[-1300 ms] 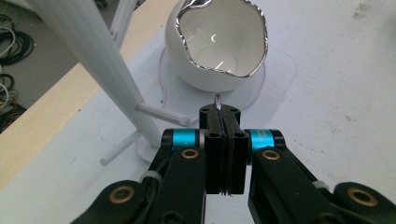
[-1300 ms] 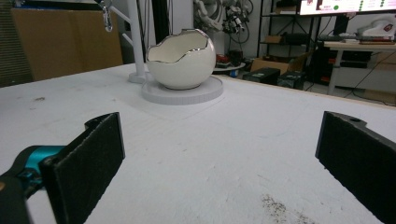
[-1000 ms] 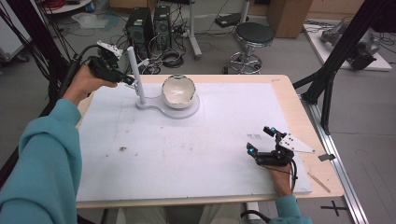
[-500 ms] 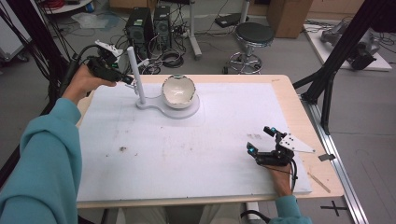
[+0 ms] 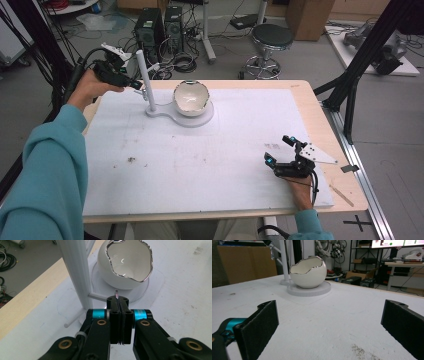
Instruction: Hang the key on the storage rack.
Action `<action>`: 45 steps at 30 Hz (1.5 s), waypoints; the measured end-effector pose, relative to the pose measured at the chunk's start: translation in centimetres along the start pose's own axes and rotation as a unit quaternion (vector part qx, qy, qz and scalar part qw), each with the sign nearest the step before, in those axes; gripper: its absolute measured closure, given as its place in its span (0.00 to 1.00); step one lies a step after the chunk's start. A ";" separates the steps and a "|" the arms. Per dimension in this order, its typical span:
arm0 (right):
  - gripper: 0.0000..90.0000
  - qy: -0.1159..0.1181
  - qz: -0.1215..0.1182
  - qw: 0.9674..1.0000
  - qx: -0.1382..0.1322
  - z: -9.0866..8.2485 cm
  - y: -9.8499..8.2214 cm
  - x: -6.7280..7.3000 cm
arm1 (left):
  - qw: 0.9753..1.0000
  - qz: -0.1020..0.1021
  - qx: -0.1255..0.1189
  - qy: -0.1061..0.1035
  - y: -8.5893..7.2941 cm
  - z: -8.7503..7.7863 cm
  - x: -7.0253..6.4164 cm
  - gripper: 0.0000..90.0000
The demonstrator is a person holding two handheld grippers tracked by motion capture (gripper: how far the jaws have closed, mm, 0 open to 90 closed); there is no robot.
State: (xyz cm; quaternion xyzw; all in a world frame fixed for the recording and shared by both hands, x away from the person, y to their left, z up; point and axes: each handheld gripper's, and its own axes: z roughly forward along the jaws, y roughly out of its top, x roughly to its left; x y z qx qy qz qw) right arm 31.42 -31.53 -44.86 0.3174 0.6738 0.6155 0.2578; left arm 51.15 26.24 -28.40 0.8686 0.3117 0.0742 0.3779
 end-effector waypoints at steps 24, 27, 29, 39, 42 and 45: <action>0.01 -0.004 -0.005 1.000 -0.002 0.0 0.0 0.0 | 0.994 -0.034 -0.072 0.079 -2.0 -0.9 0.3 0.29; 0.01 -0.004 -0.006 1.000 -0.001 0.0 0.0 0.1 | 0.991 -0.020 -0.111 0.074 -3.0 -2.2 -0.8 0.12; 0.01 -0.004 -0.010 1.000 0.002 0.1 0.0 0.3 | 0.987 -0.009 -0.136 0.083 -3.9 -3.0 -2.1 0.03; 0.01 -0.005 -0.012 1.000 0.000 0.1 0.0 0.2 | 0.968 0.020 -0.239 0.075 -10.8 -5.4 -8.6 0.02; 0.01 -0.005 -0.011 1.000 -0.001 0.0 0.0 0.2 | 0.960 0.027 -0.270 0.076 -13.6 -4.8 -10.7 0.02; 0.01 -0.004 -0.012 1.000 -0.001 0.0 0.0 0.2 | 0.952 0.024 -0.297 0.074 -15.7 -4.0 -12.3 0.02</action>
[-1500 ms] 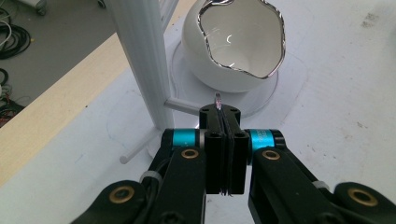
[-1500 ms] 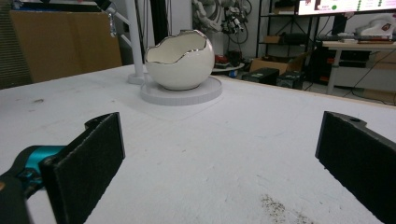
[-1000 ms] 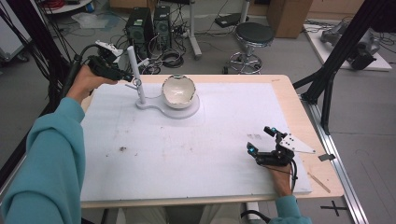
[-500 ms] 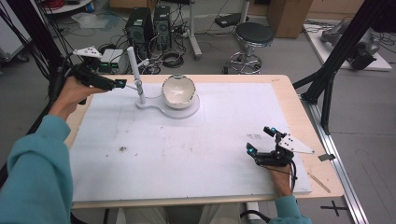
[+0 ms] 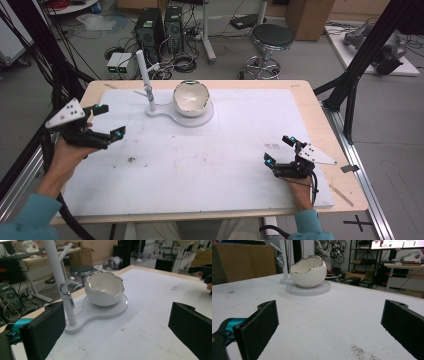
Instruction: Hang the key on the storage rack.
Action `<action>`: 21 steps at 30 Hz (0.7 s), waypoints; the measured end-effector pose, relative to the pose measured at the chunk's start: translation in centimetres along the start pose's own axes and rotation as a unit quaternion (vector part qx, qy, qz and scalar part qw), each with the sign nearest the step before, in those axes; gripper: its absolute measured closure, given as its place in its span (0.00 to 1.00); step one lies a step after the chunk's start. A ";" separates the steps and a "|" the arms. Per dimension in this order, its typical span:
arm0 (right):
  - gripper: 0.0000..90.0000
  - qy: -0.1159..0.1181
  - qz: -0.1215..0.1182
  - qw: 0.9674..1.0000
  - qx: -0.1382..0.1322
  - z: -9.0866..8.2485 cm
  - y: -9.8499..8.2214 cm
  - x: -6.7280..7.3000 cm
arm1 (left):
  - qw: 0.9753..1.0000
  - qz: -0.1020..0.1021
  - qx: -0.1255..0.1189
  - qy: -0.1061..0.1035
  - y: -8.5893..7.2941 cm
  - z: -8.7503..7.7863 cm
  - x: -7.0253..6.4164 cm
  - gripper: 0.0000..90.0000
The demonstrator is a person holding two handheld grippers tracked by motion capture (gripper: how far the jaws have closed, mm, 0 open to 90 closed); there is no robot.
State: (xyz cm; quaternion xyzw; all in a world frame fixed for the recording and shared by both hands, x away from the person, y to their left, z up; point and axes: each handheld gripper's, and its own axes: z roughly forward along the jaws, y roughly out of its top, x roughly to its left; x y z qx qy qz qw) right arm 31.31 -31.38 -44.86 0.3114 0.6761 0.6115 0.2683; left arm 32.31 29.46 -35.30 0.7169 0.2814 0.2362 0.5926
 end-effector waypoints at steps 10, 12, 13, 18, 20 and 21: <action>0.01 -0.001 -0.001 1.000 0.000 0.0 0.0 0.1 | 0.999 -0.007 -0.043 0.001 -5.7 0.0 -4.0 0.02; 0.01 -0.002 -0.001 1.000 0.000 -0.1 0.0 0.1 | 0.999 -0.003 -0.049 0.008 -6.6 0.1 -4.6 0.02; 0.01 -0.001 -0.001 1.000 0.000 -0.1 0.0 0.1 | 0.999 -0.003 -0.050 0.009 -7.1 0.1 -4.8 0.02; 0.01 -0.003 -0.006 1.000 -0.001 0.0 0.0 0.1 | 0.998 -0.014 -0.068 0.010 -9.3 0.1 -5.2 0.02; 0.01 -0.003 -0.006 1.000 -0.001 0.0 0.0 0.1 | 0.997 -0.020 -0.075 0.007 -9.8 0.0 -5.2 0.02; 0.01 -0.003 -0.006 1.000 -0.001 0.0 0.0 0.1 | 0.997 -0.021 -0.078 0.005 -10.1 0.0 -5.2 0.02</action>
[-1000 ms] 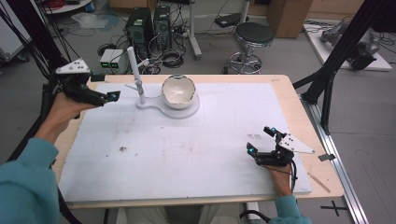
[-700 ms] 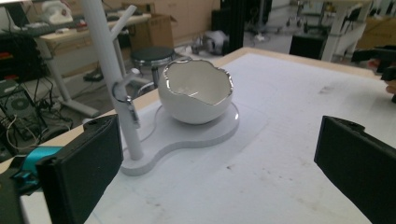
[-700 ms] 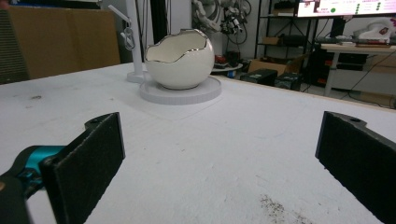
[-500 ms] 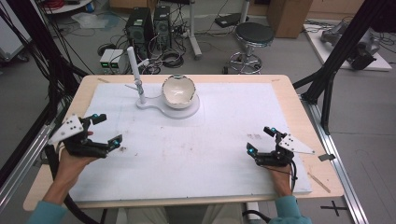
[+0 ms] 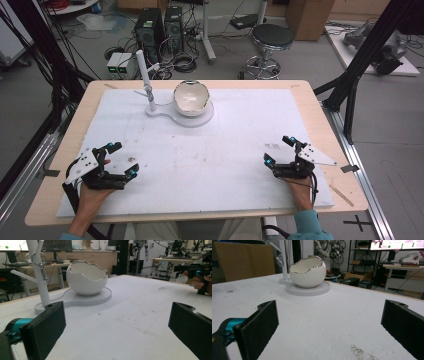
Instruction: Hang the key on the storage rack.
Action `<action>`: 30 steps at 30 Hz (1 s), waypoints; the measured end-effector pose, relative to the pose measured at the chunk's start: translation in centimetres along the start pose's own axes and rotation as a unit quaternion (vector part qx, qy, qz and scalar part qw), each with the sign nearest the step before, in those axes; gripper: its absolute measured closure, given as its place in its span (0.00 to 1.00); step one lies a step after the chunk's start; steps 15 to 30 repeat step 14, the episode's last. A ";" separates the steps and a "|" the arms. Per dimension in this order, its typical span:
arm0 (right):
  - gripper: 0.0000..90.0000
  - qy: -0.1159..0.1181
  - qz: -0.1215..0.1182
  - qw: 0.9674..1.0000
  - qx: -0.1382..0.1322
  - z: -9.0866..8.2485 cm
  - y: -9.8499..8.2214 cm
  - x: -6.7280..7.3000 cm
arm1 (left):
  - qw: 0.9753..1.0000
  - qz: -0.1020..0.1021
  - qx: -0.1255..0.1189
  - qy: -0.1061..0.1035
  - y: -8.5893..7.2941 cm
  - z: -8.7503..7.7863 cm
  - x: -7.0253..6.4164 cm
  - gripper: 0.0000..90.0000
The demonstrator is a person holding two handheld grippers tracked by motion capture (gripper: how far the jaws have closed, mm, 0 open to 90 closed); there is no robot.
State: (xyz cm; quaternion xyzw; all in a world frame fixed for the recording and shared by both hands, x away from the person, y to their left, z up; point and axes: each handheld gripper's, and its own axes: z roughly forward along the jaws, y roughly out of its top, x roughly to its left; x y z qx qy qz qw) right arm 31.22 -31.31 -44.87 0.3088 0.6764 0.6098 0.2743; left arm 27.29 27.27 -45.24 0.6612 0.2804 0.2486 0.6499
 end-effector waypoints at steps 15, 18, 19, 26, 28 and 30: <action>0.01 0.000 0.001 1.000 0.002 0.0 0.0 0.1 | 1.000 -0.002 -0.006 0.005 -0.6 -0.1 -0.1 0.02; 0.01 0.000 0.001 1.000 0.002 0.0 0.0 0.1 | 1.000 -0.002 -0.006 0.005 -0.6 -0.1 -0.1 0.02; 0.01 0.000 0.001 1.000 0.002 0.0 0.0 0.1 | 1.000 -0.002 -0.006 0.005 -0.6 -0.1 -0.1 0.02; 0.01 0.000 0.001 1.000 0.002 0.0 0.0 0.1 | 1.000 -0.002 -0.006 0.005 -0.6 -0.1 -0.1 0.02; 0.01 0.000 0.001 1.000 0.002 0.0 0.0 0.1 | 1.000 -0.002 -0.006 0.005 -0.6 -0.1 -0.1 0.02; 0.01 0.000 0.001 1.000 0.002 0.0 0.0 0.1 | 1.000 -0.002 -0.006 0.005 -0.6 -0.1 -0.1 0.02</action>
